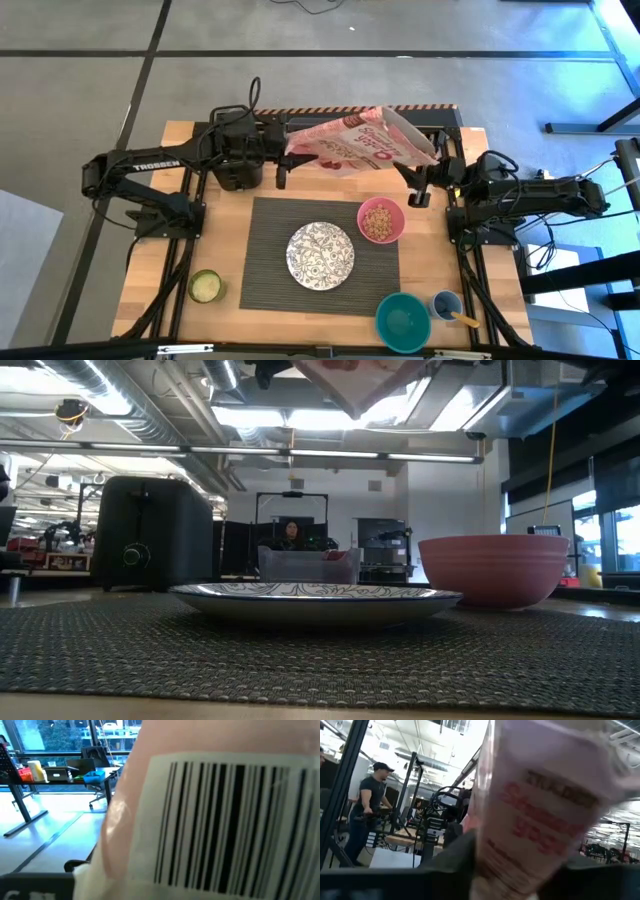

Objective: Arrange a breakfast setting
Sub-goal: Pour the cereal box into the pink bowl

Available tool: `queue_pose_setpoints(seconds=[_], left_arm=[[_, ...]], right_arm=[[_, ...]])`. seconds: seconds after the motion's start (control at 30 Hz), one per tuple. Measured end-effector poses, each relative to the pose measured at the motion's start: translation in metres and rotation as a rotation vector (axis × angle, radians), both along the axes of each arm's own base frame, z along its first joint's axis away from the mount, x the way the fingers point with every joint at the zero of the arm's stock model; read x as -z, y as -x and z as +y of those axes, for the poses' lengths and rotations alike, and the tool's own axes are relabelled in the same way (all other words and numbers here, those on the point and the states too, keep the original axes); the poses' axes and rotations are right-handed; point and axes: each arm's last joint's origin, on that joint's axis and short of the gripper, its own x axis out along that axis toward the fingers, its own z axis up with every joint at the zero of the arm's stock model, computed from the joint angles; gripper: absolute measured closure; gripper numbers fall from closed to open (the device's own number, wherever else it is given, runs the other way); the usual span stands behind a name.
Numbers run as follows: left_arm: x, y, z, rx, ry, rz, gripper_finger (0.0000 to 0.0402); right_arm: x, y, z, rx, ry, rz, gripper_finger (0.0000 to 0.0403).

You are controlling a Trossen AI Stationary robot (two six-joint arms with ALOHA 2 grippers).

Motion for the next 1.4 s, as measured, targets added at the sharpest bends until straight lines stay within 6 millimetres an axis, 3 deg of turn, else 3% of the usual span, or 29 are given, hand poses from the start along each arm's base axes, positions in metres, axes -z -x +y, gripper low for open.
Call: queue_pose_setpoints(seconds=[0.13, 0.17, 0.37, 0.57, 0.9, 1.17, 1.4], left_arm=[[0.000, 0.000, 0.000, -0.001, 0.005, -0.002, 0.0268], [0.000, 0.000, 0.000, 0.000, 0.005, -0.002, 0.0267], [0.002, 0.000, 0.000, -0.010, 0.016, 0.023, 0.0222], [0.004, 0.007, -0.001, -0.039, 0.051, 0.073, 0.0171], [0.003, 0.028, -0.006, -0.085, 0.050, 0.181, 0.0168], [0.011, 0.031, -0.005, -0.130, 0.068, 0.267, 0.0169], [0.011, 0.031, -0.005, -0.139, 0.062, 0.261, 0.0169]], right_arm=[[-0.001, 0.000, 0.000, 0.014, 0.028, 0.008, 0.0352], [-0.002, 0.001, 0.000, 0.017, 0.031, 0.008, 0.0356], [-0.003, 0.006, -0.001, 0.061, 0.026, 0.011, 0.0356], [-0.016, 0.024, -0.001, 0.114, 0.004, 0.048, 0.0356], [-0.041, 0.055, -0.004, 0.320, -0.093, 0.344, 0.0356], [-0.026, 0.063, -0.009, 0.540, -0.224, 0.559, 0.0356], [-0.012, 0.067, -0.011, 0.607, -0.301, 0.657, 0.0356]])
